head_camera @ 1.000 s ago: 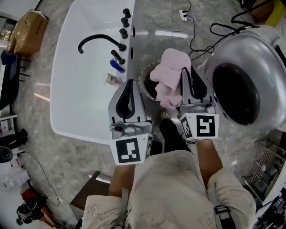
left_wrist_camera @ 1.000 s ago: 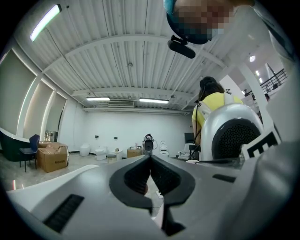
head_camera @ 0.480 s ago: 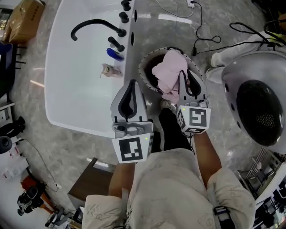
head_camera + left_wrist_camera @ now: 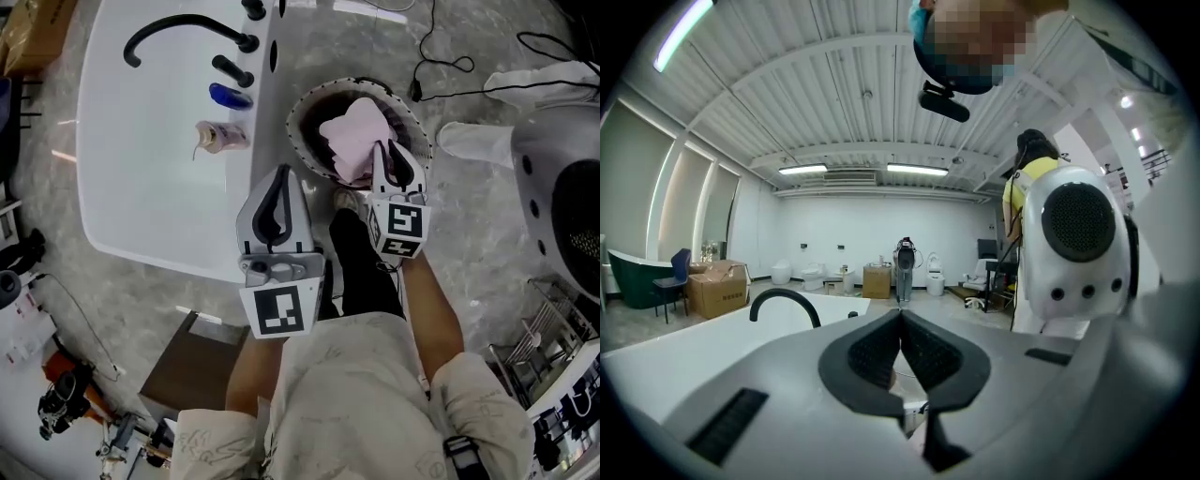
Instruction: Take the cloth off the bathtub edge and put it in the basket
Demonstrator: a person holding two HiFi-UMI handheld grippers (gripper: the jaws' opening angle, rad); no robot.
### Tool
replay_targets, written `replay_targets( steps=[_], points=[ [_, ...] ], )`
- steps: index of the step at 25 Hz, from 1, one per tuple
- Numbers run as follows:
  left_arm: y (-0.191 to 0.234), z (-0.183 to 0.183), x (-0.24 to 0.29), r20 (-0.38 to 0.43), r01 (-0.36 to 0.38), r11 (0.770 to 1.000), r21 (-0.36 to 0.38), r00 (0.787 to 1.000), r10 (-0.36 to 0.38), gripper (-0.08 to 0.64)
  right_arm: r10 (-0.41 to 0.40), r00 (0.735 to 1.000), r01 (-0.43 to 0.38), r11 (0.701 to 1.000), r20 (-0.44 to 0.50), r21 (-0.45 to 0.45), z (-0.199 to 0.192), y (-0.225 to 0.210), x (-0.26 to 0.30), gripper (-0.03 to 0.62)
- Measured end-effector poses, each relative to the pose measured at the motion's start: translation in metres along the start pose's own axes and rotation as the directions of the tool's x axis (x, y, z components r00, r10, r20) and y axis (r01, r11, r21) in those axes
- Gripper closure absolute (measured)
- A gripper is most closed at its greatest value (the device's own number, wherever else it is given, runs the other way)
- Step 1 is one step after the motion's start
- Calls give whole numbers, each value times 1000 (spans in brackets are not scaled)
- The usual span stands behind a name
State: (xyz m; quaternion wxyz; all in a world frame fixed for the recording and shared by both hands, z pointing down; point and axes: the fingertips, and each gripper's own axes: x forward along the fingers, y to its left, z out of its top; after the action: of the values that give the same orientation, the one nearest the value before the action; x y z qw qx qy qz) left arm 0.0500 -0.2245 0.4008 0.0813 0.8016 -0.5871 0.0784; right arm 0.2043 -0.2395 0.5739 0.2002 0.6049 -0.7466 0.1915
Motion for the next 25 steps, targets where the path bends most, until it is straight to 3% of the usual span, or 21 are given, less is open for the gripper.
replay_targets(
  steps=[11,19,25],
  points=[
    [0,-59,20,-82,-13,1000,7,997,13,557,15,986,-19,1000,-168,-21,-83,-4,68,549],
    [-3,-78,22,-131,-11,1000,12,991,13,557,37,933,-23,999,-358,43,-157,-12,96,546],
    [-7,-83,23,-150,-4,1000,0,989,4,557,50,919,-35,998,-390,47,-175,-10,93,545]
  ],
)
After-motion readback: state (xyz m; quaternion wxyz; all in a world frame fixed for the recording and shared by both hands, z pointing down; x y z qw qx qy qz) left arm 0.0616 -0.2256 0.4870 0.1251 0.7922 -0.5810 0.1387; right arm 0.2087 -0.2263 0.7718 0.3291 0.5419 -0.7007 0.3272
